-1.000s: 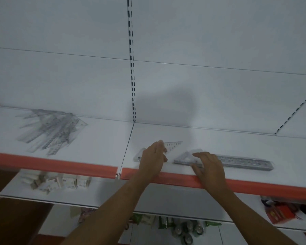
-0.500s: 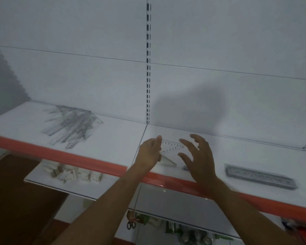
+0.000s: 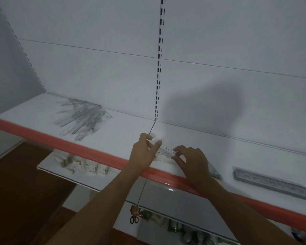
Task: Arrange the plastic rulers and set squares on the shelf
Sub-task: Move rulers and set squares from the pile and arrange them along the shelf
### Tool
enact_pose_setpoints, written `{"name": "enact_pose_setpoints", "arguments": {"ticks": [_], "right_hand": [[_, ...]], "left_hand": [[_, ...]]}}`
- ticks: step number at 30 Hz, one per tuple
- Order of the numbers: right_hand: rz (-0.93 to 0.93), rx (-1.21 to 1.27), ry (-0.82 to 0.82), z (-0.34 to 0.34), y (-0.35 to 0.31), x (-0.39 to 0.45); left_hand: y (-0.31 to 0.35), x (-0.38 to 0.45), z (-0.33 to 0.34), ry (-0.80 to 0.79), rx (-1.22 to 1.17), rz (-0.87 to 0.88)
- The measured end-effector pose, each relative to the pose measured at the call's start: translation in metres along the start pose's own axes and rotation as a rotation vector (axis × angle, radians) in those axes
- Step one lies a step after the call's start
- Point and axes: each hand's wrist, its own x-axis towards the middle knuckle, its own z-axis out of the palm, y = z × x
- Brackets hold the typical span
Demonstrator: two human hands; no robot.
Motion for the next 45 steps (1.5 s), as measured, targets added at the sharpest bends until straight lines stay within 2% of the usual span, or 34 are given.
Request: {"name": "enact_pose_setpoints", "arguments": {"ticks": [6, 13, 18, 23, 32, 38, 41, 45], "right_hand": [[0.119, -0.062, -0.086, 0.008, 0.000, -0.007], [0.097, -0.105, -0.091, 0.009, -0.002, -0.012], [0.117, -0.127, -0.202, 0.012, -0.003, -0.013], [0.138, -0.106, -0.192, 0.014, -0.003, -0.013], [0.158, -0.056, -0.239, 0.013, -0.001, -0.010], [0.102, -0.165, -0.314, 0.008, -0.006, 0.002], [0.055, -0.047, -0.224, 0.015, -0.024, 0.023], [-0.021, 0.146, -0.267, 0.034, -0.083, 0.070]], "left_hand": [[-0.025, -0.006, 0.001, -0.091, 0.299, 0.165], [-0.030, -0.010, 0.010, -0.141, 0.606, 0.177], [-0.035, -0.010, 0.012, -0.098, 0.571, 0.185], [-0.033, -0.007, 0.011, -0.040, 0.484, 0.166], [-0.032, -0.002, 0.011, -0.080, 0.419, 0.114], [-0.029, -0.008, 0.002, -0.101, 0.472, 0.108], [-0.026, -0.018, -0.021, -0.043, 0.467, 0.144], [-0.028, -0.034, -0.081, 0.091, 0.453, 0.031]]}}
